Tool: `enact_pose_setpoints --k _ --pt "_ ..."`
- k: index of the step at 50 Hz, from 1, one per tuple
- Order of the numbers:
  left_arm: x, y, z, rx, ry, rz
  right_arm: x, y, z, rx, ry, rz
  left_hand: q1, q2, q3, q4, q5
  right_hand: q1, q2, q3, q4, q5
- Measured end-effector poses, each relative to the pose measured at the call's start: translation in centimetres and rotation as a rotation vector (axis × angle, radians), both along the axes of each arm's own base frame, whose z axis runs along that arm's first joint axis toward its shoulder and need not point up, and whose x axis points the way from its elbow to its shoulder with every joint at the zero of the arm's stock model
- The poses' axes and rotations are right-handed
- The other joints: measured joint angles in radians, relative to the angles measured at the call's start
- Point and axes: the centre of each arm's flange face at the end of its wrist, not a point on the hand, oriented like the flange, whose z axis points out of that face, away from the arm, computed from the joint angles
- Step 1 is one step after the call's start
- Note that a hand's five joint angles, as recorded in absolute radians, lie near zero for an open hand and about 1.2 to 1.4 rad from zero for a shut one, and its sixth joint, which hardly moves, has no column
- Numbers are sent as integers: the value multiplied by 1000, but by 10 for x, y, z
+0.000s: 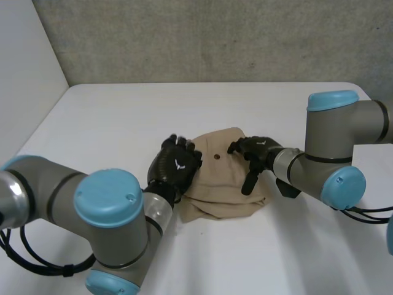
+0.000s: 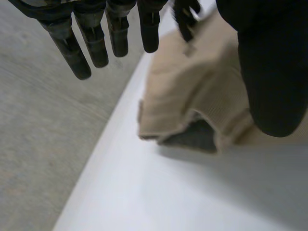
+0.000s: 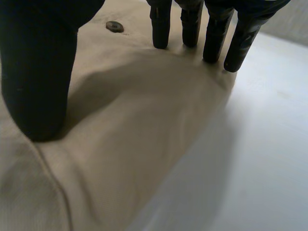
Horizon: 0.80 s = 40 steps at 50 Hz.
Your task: Fold the shorts.
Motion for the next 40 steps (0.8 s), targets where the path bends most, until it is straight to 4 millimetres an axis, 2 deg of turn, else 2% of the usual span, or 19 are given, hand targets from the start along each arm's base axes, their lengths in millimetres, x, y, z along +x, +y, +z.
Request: enact_pose_setpoints --k 2,5,9,13,14,16,18,23,29,31,40 --pt "0 0 5 -9 11 -1 0 0 -2 7 10 4 0 0 0 0 0 -12 0 0 0 0" --pt "-4 -7 32 -48 90 2 -1 4 -8 31 44 18 -6 -25 -14 -18 -16 -40 -10 0 0 0" --pt "-9 -18 55 -54 210 14 -3 6 -2 29 49 23 -6 -25 -14 -18 -16 -46 -14 0 0 0" --pt "-13 -32 74 -13 366 24 -4 7 16 -16 29 18 -6 -25 -14 -18 -16 -46 -14 0 0 0" --pt "-15 -37 79 24 426 20 -5 6 30 -57 10 13 -6 -25 -14 -18 -16 -46 -14 0 0 0" --pt "-19 -42 80 78 478 11 -6 6 37 -85 -4 9 -6 -25 -14 -18 -16 -46 -14 0 0 0" --pt "-24 -46 76 157 518 -2 -5 4 53 -144 -39 1 -6 -25 -14 -18 -16 -46 -14 0 0 0" --pt "-32 -51 57 299 523 -5 -3 1 62 -188 -68 -5 -6 -25 -14 -18 -16 -46 -14 0 0 0" --pt "-35 -54 24 414 459 29 0 -5 45 -167 -57 -4 -6 -25 -14 -18 -16 -46 -14 0 0 0" --pt "-33 -55 12 435 434 53 1 -8 33 -146 -44 -4 -6 -24 -14 -18 -15 -46 -14 0 0 0" --pt "-16 -64 -16 432 340 156 -2 -14 3 -123 30 3 -6 -23 -14 -18 -13 -46 -14 0 0 0"
